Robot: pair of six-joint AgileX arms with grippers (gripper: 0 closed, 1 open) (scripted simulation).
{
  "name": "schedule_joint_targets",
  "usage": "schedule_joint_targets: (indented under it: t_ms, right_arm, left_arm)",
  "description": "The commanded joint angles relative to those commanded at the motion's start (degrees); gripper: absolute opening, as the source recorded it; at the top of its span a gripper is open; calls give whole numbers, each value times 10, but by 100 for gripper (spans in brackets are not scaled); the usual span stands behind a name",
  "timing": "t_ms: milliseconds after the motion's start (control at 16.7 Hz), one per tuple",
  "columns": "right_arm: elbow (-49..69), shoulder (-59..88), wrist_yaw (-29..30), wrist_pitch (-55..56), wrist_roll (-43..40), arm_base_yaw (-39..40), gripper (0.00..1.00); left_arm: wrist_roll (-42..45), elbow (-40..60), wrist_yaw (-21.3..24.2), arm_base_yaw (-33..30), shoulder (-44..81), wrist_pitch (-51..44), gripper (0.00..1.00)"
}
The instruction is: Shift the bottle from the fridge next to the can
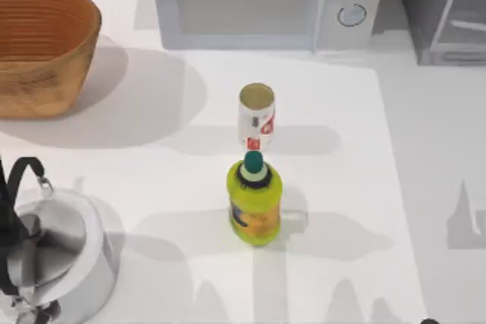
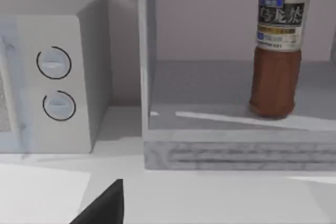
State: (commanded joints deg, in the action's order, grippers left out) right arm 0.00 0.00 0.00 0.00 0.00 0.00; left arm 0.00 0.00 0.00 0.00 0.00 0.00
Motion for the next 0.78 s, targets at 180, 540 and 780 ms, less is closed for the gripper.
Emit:
schedule_joint_targets:
  t_ms: [180, 540, 780]
  right_arm:
    - [5, 6, -1, 5, 0, -1, 100]
    - [111, 169, -20, 121, 0, -28, 100]
    - [217, 396, -45, 237, 2, -55, 100]
  left_arm:
    - [0, 0, 0, 0, 0, 0, 100]
    - [0, 0, 0, 0, 0, 0, 100]
    - [0, 0, 0, 0, 0, 0, 100]
